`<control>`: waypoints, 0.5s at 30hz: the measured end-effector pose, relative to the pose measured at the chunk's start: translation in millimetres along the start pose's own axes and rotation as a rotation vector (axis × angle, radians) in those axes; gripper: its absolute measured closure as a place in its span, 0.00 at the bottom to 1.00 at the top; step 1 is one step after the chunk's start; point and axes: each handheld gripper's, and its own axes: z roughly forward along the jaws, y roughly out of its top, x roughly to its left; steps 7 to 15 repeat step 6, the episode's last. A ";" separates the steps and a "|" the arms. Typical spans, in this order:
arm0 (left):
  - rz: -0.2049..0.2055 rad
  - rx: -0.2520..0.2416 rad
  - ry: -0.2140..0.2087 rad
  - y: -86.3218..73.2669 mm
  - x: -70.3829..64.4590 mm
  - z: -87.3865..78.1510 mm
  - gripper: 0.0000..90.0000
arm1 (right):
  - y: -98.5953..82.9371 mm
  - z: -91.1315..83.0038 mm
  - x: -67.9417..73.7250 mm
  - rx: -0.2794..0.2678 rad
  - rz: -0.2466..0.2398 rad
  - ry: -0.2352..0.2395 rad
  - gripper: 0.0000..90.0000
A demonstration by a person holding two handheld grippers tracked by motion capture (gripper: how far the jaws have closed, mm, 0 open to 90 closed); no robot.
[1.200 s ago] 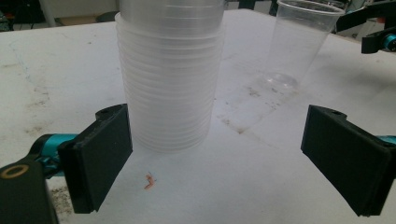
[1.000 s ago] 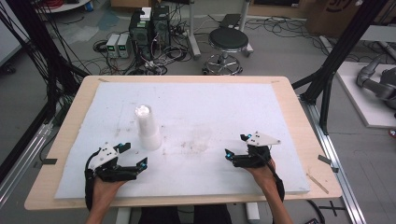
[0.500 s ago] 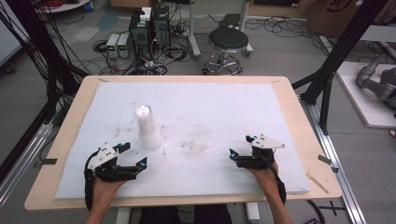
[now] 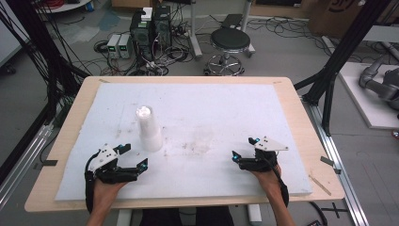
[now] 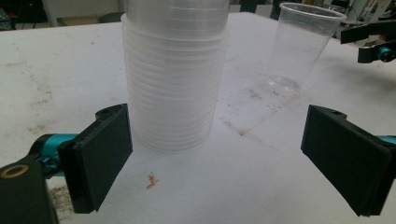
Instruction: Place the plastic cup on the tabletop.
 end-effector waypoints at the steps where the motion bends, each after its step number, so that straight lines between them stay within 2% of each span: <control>1: -0.002 -0.008 0.004 -0.2 -0.5 -0.4 0.10 | -0.1 -0.2 -0.1 -0.003 -0.003 -0.003 0.17; 15: -0.007 -0.014 0.010 -0.5 -0.4 -1.1 0.10 | -0.9 -1.5 1.6 -0.007 -0.008 -0.011 0.17</control>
